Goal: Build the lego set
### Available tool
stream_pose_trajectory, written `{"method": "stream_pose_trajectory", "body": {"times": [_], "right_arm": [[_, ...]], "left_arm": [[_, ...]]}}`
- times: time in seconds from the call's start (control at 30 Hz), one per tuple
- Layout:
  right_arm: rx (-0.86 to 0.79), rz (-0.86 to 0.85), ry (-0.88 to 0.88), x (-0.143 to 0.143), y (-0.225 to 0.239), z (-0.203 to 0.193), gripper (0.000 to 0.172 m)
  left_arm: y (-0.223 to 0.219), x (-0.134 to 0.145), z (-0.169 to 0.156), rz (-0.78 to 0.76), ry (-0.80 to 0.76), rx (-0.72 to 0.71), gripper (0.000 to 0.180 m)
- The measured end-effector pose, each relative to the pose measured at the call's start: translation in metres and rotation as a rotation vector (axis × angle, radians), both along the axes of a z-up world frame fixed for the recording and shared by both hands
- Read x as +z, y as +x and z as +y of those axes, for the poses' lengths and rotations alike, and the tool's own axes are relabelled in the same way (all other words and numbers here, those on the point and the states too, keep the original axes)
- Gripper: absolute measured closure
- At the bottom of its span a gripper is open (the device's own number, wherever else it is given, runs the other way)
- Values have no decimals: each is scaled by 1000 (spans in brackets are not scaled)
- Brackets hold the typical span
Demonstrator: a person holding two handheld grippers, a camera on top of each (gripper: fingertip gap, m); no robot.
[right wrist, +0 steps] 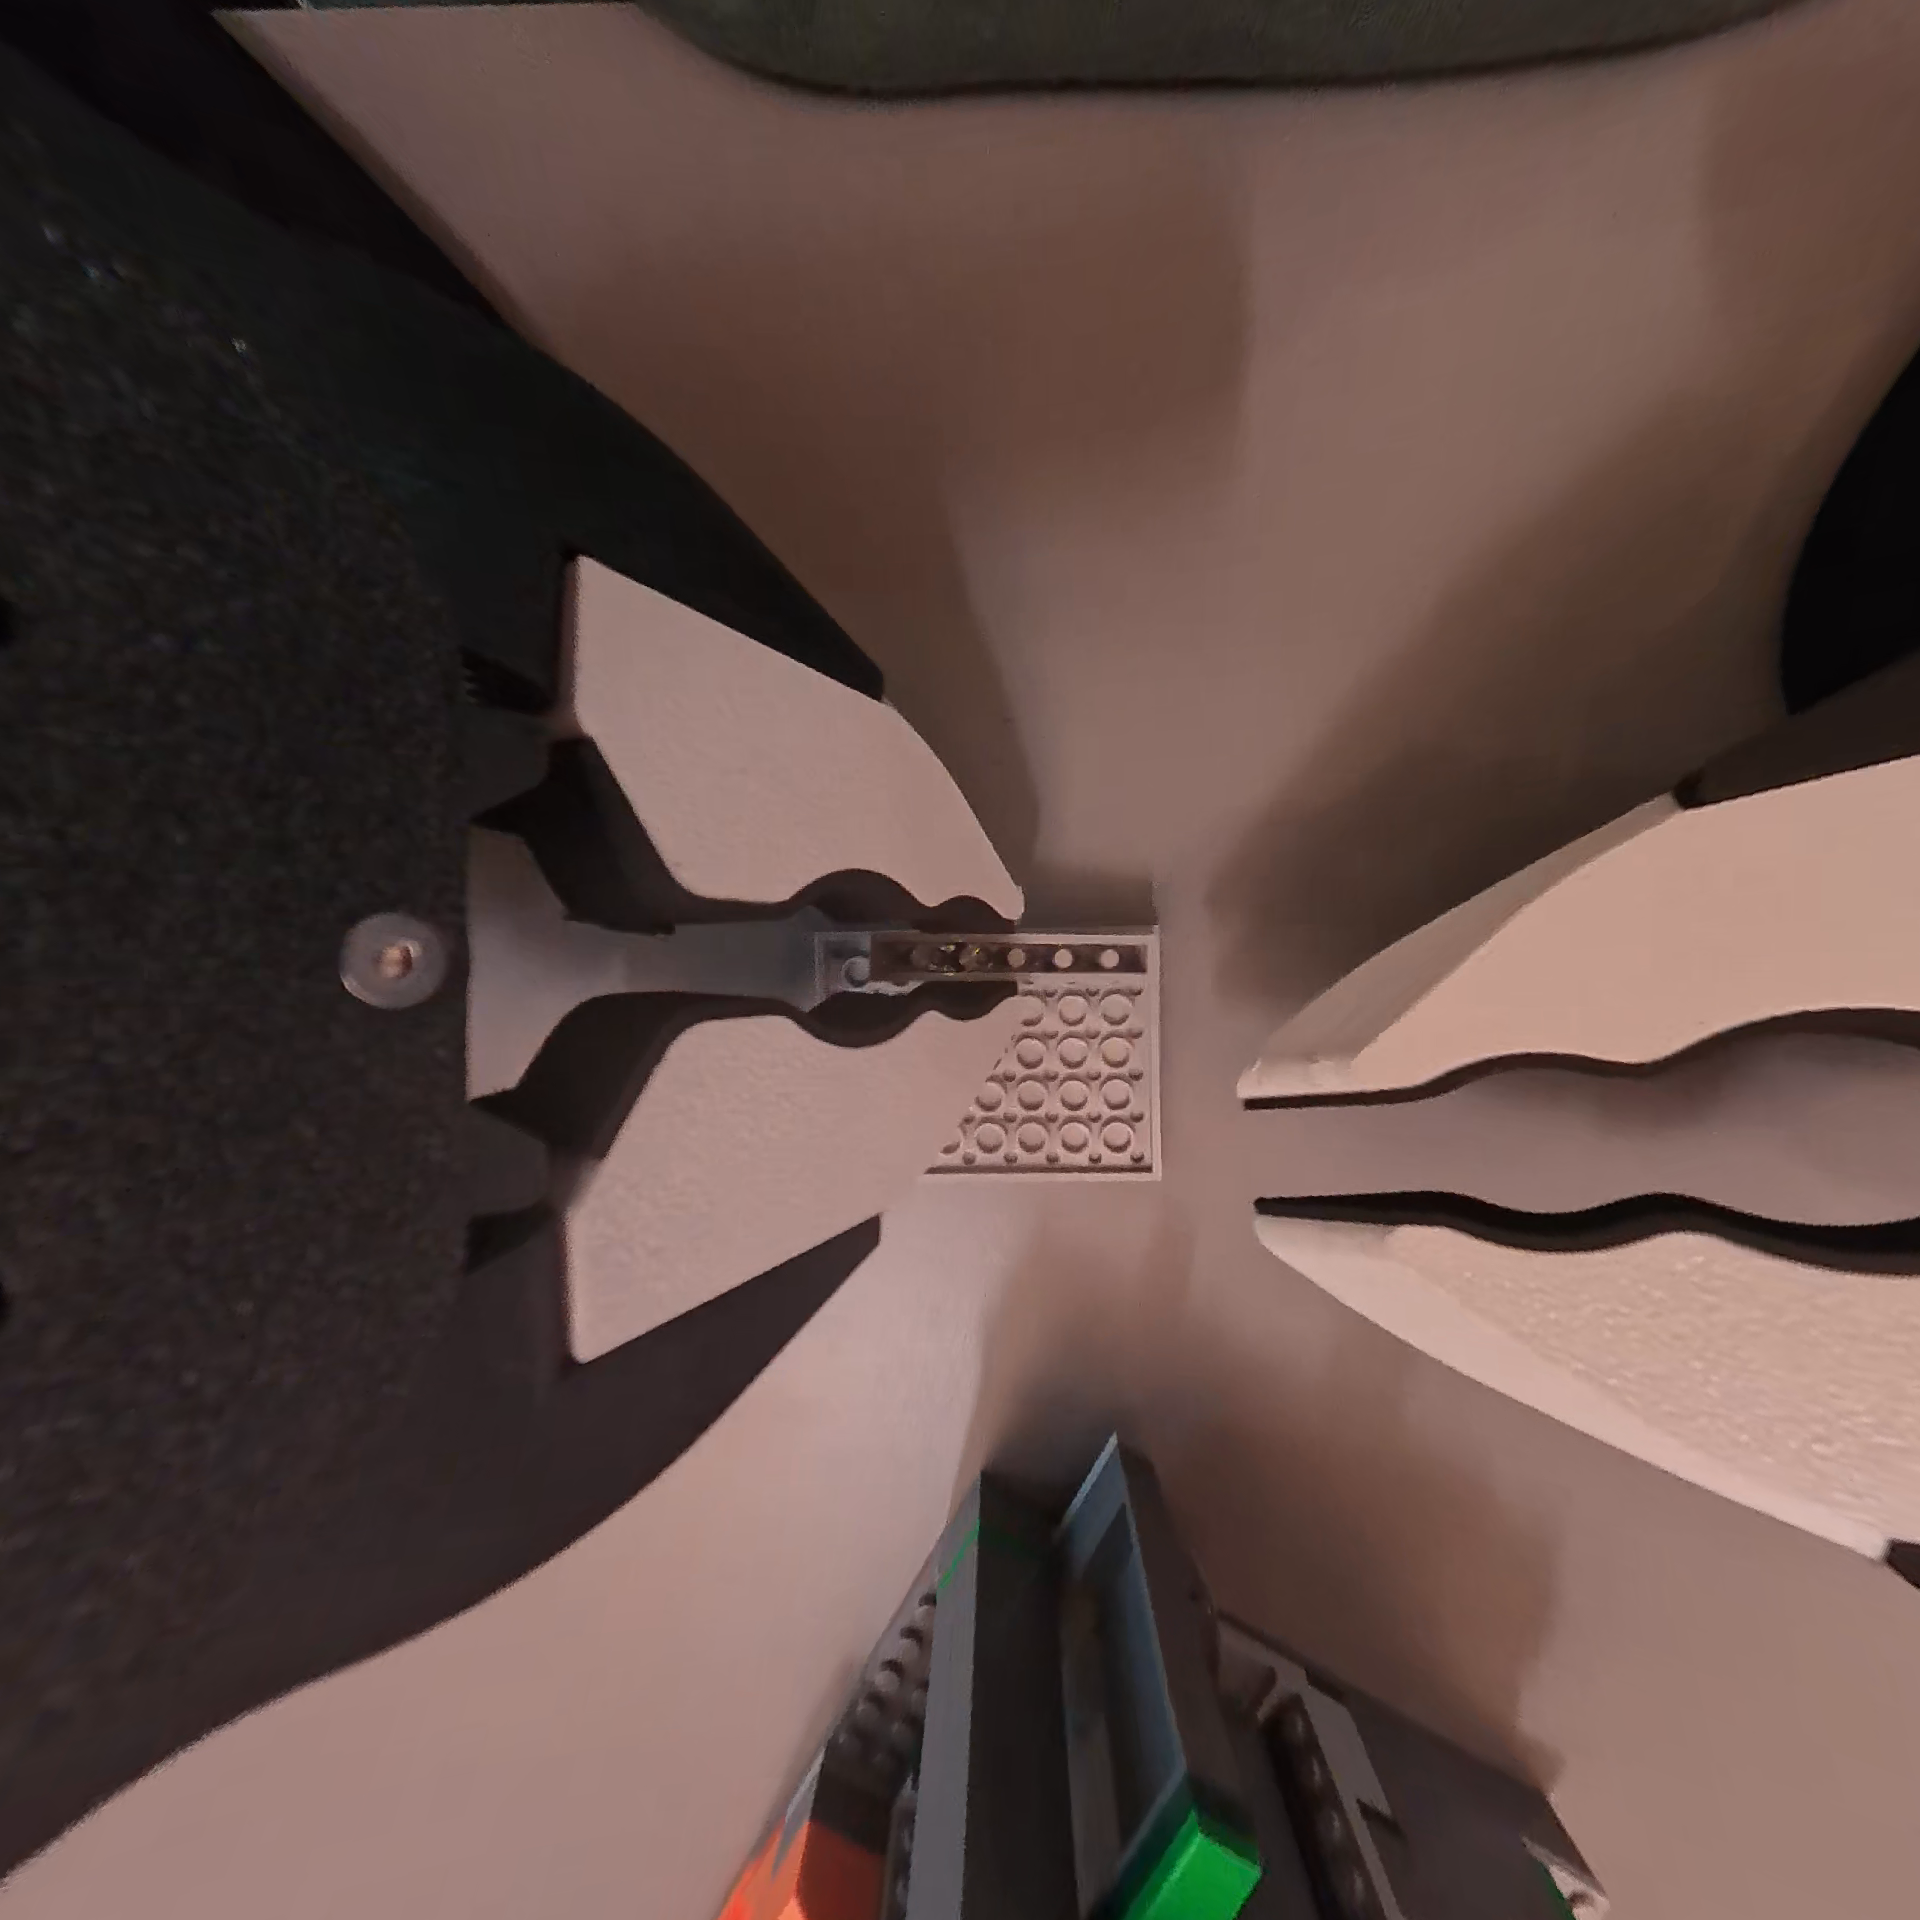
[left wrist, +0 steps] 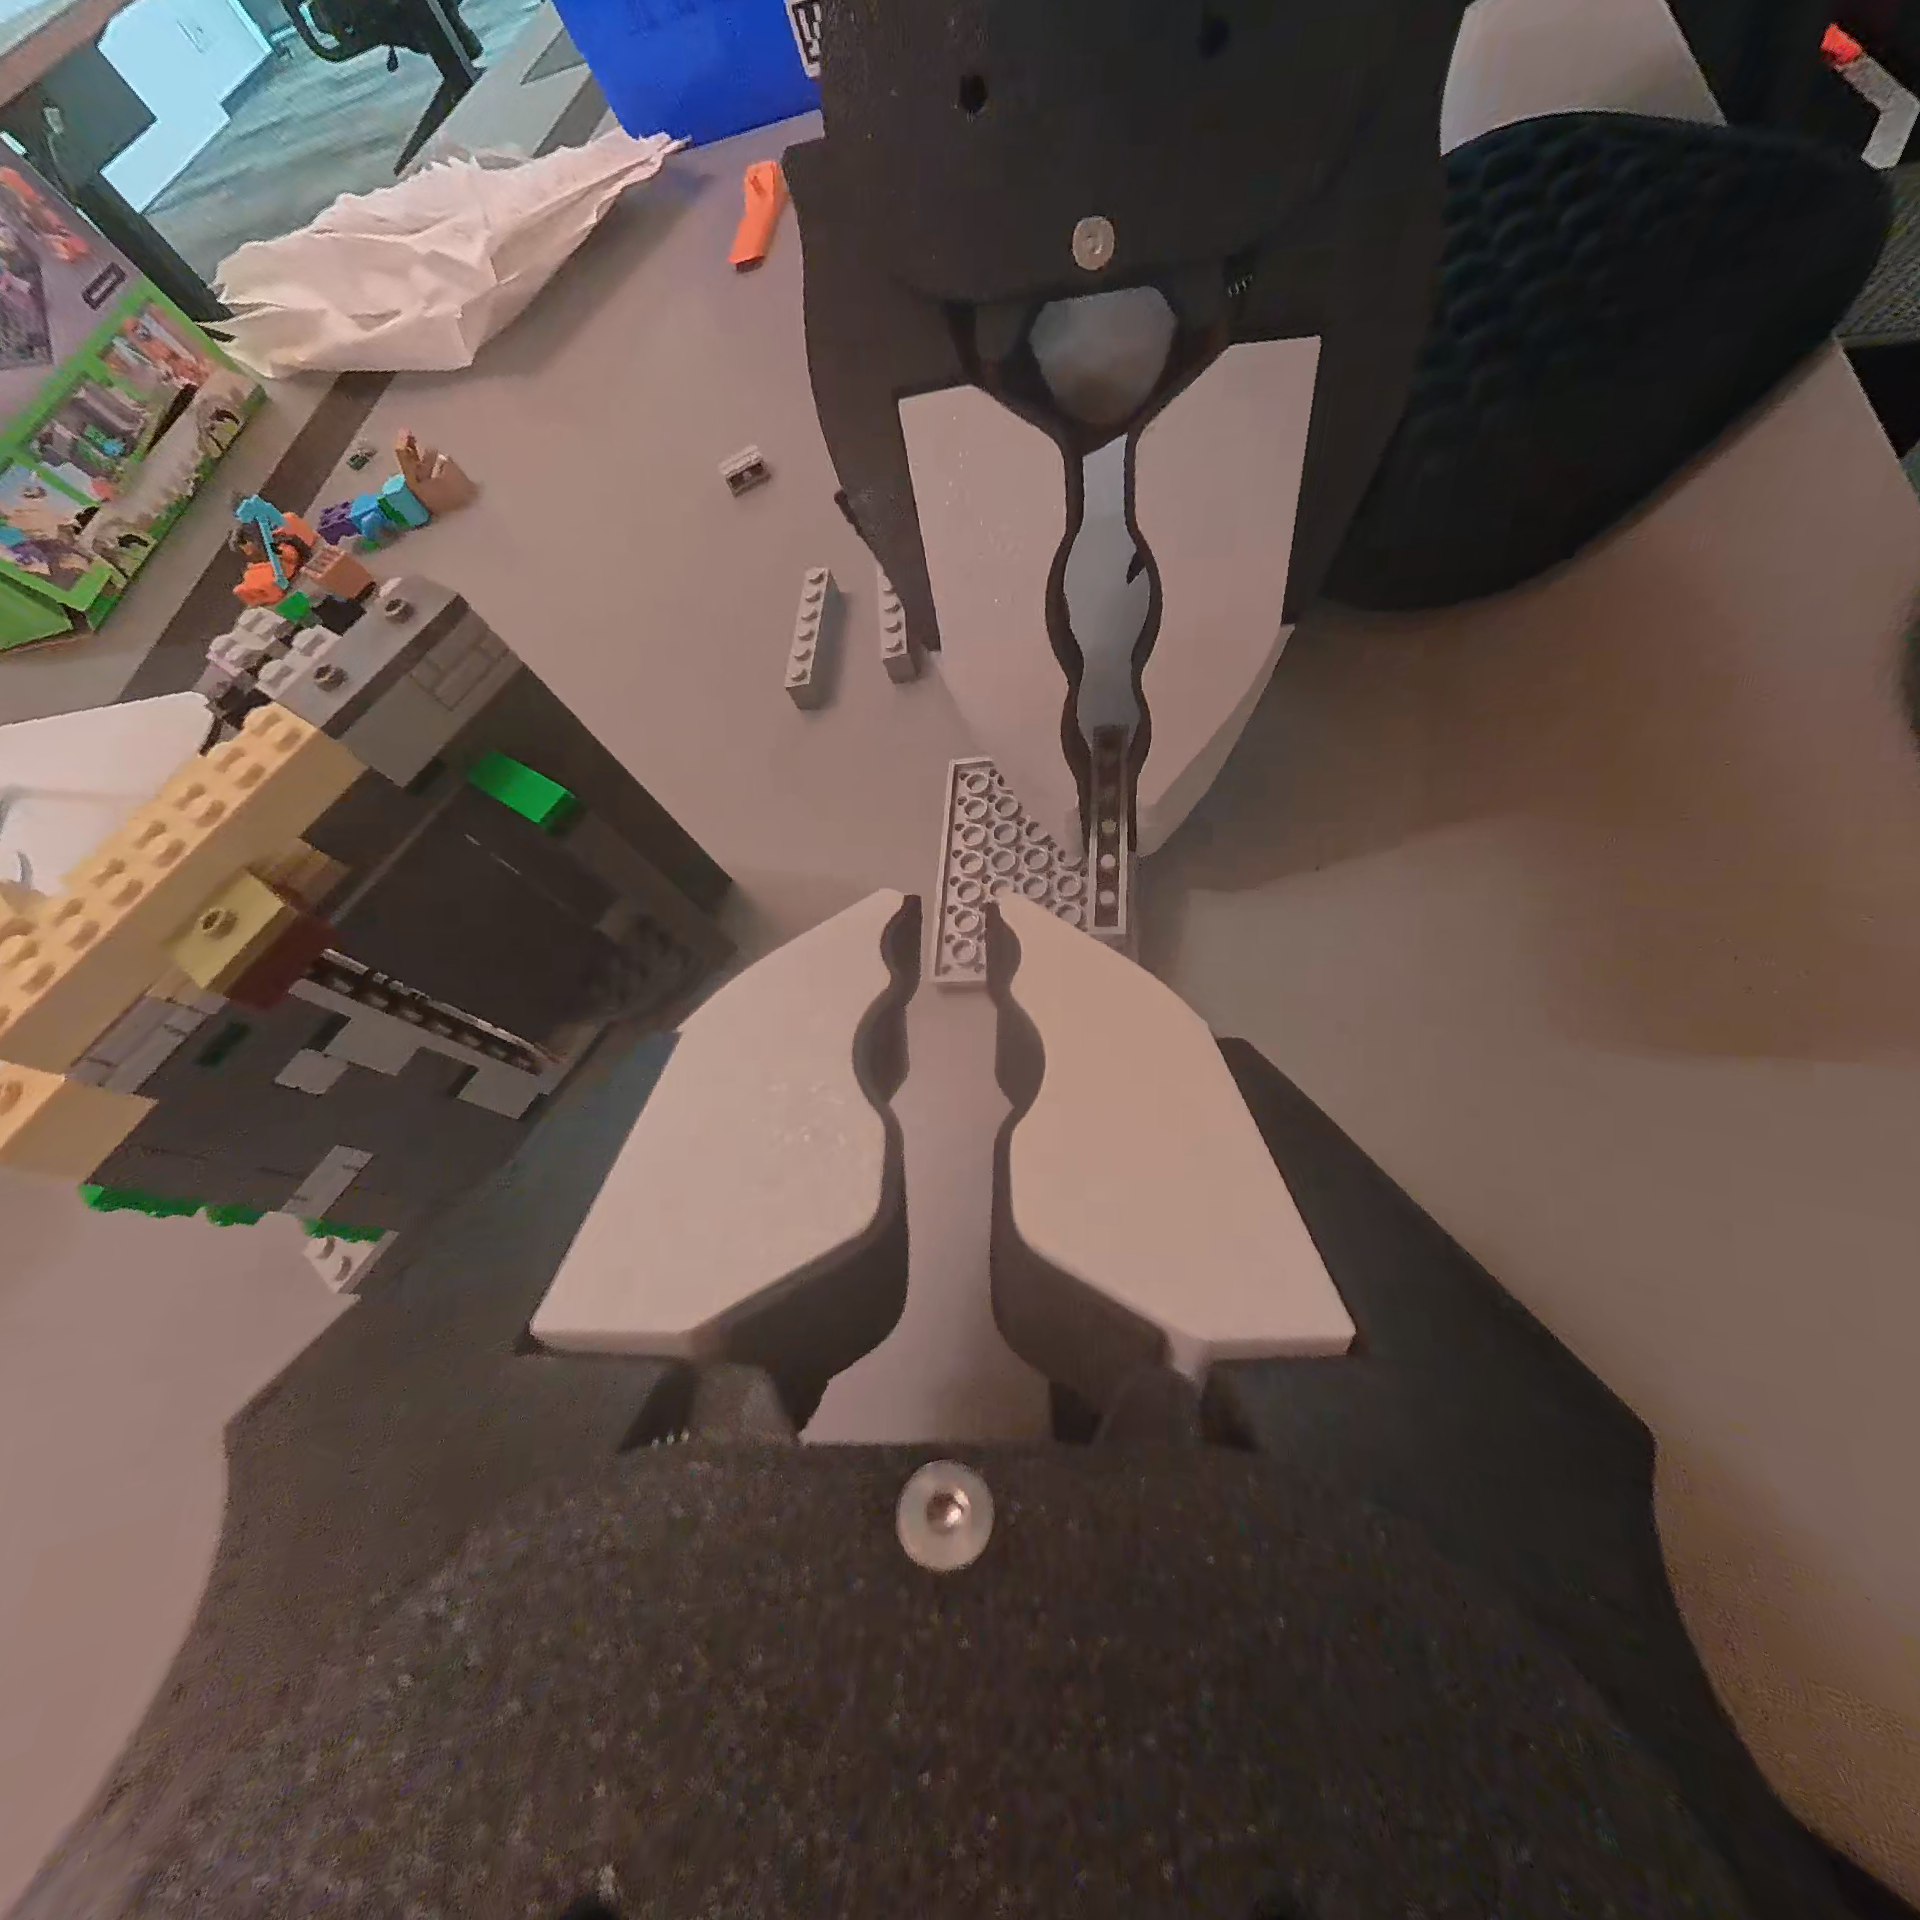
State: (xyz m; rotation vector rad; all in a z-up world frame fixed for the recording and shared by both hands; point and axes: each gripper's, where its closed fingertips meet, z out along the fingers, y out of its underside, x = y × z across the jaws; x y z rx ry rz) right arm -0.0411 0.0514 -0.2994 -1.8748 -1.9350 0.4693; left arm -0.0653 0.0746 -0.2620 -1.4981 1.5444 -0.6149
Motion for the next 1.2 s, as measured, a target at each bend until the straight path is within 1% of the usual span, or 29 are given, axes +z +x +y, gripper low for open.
{"method": "stream_pose_trajectory", "body": {"times": [0.03,0.37,0.67,0.9,1.03,1.2], "right_arm": [[-6,-5,-3,0,1,0,164],[-17,-12,-9,-3,2,-1,164],[-29,-26,-10,-3,1,-1,164],[-33,-25,-16,-5,1,-2,164],[-31,-22,-19,-5,1,-2,164],[-23,-19,-22,-5,0,-2,164]], "left_arm": [[0,0,0,1,0,-1,169],[3,-5,-7,18,-11,-27,170],[6,-17,-20,74,-40,-85,167],[11,-30,-29,123,-54,-120,162],[14,-35,-31,139,-50,-124,164],[15,-36,-27,140,-52,-106,171]]}}
